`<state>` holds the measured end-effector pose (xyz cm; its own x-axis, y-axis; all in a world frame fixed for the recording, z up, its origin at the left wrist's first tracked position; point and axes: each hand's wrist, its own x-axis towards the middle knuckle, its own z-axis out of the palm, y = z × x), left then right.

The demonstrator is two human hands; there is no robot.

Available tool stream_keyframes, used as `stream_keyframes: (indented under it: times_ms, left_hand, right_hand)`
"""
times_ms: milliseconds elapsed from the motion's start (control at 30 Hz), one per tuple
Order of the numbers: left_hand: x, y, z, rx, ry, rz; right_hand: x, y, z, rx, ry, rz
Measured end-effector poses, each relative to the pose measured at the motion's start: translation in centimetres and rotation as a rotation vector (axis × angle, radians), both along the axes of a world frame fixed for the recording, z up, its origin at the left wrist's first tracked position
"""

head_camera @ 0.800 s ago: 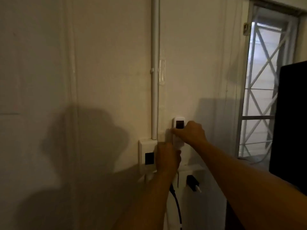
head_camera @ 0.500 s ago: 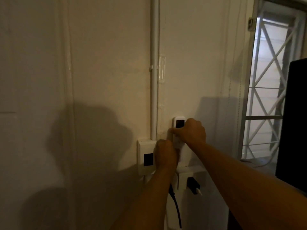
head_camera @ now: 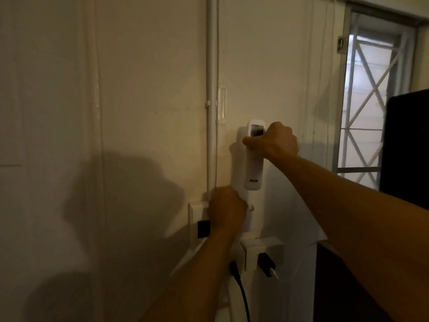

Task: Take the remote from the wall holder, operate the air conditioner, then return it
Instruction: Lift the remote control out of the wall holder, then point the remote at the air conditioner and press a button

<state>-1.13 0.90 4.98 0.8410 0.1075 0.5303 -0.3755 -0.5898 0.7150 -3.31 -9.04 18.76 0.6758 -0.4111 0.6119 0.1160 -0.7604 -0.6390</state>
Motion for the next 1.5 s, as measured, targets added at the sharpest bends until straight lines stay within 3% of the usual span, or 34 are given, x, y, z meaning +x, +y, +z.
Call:
stream_keyframes:
  times_ms: [100, 200, 400, 567, 733, 1000, 1500]
  left_hand:
    - [-2.2, 0.8, 4.5, -0.443, 0.094, -0.288]
    - [-4.1, 1.5, 6.9, -0.331, 0.232, -0.515]
    - [-5.7, 1.2, 8.8, -0.251, 0.185, -0.527]
    - [-6.6, 1.9, 11.8, -0.429, 0.182, -0.585]
    - [-8.0, 2.4, 15.0, -0.532, 0.19, -0.685]
    - [-9.2, 0.6, 18.4, -0.461, 0.139, -0.688]
    - [-13.1, -3.5, 25.8, -0.485, 0.018, -0.93]
  right_hand:
    - [-0.9, -1.0, 0.1, 0.022, 0.024, -0.013]
    - [-2.3, -1.3, 0.6, 0.068, 0.032, -0.015]
    - [-4.5, -1.4, 2.1, 0.131, 0.016, 0.065]
    - [-7.1, -2.7, 3.3, 0.402, 0.105, 0.414]
    - [-9.3, -3.7, 3.6, 0.354, 0.217, 0.655]
    - [-11.1, -4.2, 6.3, 0.351, 0.087, 0.614]
    - [-16.7, -7.6, 14.9, 0.396, -0.095, 0.55]
